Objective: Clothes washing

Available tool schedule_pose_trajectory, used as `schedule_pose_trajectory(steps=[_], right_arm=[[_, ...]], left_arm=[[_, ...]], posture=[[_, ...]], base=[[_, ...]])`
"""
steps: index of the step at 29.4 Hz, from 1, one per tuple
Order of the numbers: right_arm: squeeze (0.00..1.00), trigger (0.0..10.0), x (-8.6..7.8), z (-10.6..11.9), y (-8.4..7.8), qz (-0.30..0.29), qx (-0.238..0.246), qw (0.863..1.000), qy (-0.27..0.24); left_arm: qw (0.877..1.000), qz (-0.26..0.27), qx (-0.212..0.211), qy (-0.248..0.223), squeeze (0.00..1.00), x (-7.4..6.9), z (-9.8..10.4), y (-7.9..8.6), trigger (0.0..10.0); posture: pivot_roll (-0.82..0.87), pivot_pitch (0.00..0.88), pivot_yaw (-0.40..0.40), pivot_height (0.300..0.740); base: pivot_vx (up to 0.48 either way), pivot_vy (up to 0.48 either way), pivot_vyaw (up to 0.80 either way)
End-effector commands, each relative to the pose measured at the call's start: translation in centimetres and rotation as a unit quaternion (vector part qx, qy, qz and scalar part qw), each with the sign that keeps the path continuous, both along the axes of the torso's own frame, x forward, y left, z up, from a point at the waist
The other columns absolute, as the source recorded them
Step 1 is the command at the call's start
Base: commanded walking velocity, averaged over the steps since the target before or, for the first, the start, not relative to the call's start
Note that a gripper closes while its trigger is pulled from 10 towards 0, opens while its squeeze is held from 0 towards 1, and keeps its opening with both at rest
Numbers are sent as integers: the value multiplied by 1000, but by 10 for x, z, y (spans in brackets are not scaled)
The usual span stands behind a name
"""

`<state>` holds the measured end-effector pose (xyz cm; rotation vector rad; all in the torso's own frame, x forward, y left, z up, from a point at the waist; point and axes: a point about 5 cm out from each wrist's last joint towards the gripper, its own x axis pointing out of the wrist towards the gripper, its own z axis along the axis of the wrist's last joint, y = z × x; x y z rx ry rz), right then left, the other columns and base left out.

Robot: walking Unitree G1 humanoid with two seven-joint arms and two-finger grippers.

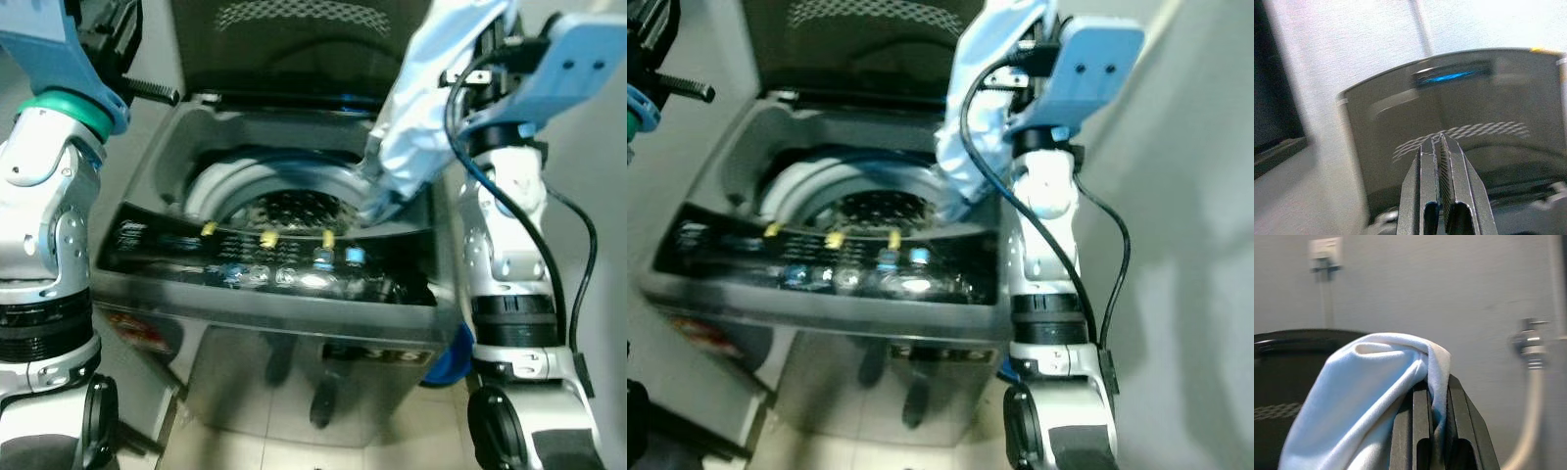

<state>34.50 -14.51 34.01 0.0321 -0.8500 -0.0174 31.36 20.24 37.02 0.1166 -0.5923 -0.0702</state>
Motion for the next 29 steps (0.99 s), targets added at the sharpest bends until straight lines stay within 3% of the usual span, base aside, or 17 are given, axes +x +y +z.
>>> schedule_pose_trajectory(steps=[1,10,22,29], right_arm=[[0,10000,-2,6,-2,-1,8,1000,-13],[0,10000,-1,5,-1,-1,1,1000,-12],[0,10000,1,2,6,17,-16,1000,-5],[0,10000,1,2,7,18,-18,1000,-5]], left_arm=[[1000,8,-3,2,0,0,-1,4,10000],[1000,8,-6,1,0,1,-2,4,10000],[1000,7,-8,6,0,1,-5,3,10000],[1000,12,-4,3,0,1,-7,3,10000]], posture=[[91,0,70,740],[90,0,67,740],[88,0,64,740],[84,0,64,740]], base=[[0,0,-800],[0,0,-679],[0,469,0],[0,0,0]])
